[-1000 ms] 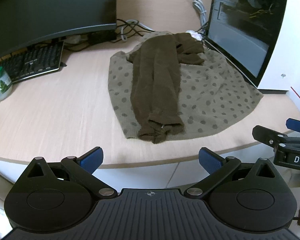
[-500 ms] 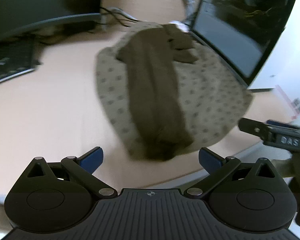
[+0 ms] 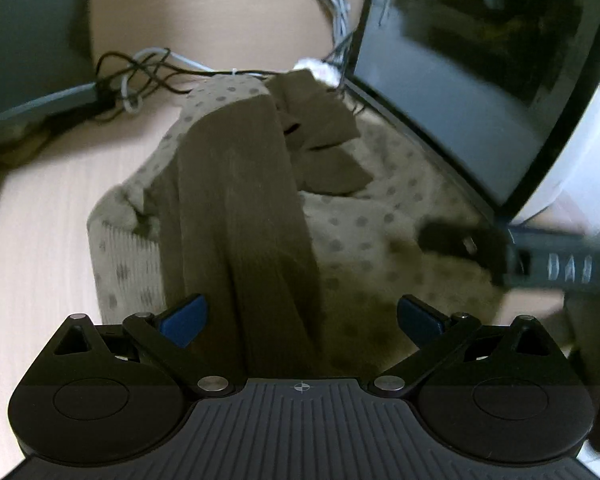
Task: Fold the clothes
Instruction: 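Grasp the dark brown sleeve with the left gripper and lift it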
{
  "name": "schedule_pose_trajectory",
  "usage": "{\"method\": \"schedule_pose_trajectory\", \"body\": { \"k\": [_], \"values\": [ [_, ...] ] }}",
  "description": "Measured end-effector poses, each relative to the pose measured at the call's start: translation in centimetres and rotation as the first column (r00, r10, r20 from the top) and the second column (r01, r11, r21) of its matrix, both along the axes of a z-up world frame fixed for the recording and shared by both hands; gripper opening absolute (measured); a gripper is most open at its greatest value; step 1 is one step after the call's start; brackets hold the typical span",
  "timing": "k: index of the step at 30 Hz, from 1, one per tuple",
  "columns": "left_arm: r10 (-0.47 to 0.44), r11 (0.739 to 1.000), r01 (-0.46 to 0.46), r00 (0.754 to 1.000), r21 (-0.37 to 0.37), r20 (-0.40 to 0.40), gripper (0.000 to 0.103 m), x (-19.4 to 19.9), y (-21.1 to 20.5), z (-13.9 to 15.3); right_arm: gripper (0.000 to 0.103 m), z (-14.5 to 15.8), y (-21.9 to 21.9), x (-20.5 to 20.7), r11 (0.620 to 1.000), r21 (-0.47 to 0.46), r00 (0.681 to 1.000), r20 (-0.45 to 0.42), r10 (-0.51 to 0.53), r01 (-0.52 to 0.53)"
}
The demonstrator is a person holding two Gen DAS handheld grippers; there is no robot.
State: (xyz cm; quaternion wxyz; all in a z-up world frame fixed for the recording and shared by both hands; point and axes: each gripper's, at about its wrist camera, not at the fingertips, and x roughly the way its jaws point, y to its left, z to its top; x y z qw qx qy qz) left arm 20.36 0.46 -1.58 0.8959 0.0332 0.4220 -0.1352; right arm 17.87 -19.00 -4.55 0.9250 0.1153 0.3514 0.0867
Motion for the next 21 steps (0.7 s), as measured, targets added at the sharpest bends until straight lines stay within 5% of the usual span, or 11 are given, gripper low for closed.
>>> {"method": "schedule_pose_trajectory", "body": {
  "k": [4, 5, 7, 10, 15, 21],
  "values": [
    [0.092, 0.992, -0.088, 0.995, 0.087, -0.047, 0.096, 1.7, 0.0, -1.6, 0.103, -2.1, 0.8, 4.4, 1.0, 0.013, 1.0, -0.006, 0.024, -0.024],
    [0.105, 0.99, -0.1, 0.993, 0.097, -0.054, 0.078, 1.8, 0.3, -1.8, 0.103, -2.5, 0.8, 5.3, 0.999, 0.025, 0.999, -0.015, 0.035, -0.035],
    [0.137, 0.987, -0.131, 0.988, 0.09, -0.07, 0.061, 1.8, 1.2, -1.9, 0.103, -3.3, 0.8, 6.6, 0.998, 0.045, 0.998, -0.036, 0.05, -0.048],
    [0.161, 0.987, -0.162, 0.984, -0.012, -0.075, 0.02, 1.3, 3.6, -1.0, 0.103, -4.2, 0.9, 7.5, 0.993, 0.099, 0.994, -0.08, 0.07, -0.062],
    [0.264, 0.961, -0.261, 0.965, -0.091, 0.013, 0.012, -1.0, 9.8, 2.4, 0.103, -4.6, 2.2, 5.9, 0.986, 0.095, 0.987, -0.071, 0.147, -0.14],
    [0.448, 0.894, -0.441, 0.878, -0.081, 0.167, 0.012, -5.9, 21.9, 7.1, 0.103, -4.3, 6.2, -0.7, 0.96, -0.085, 0.959, -0.116, 0.257, -0.267]
  ]
}}
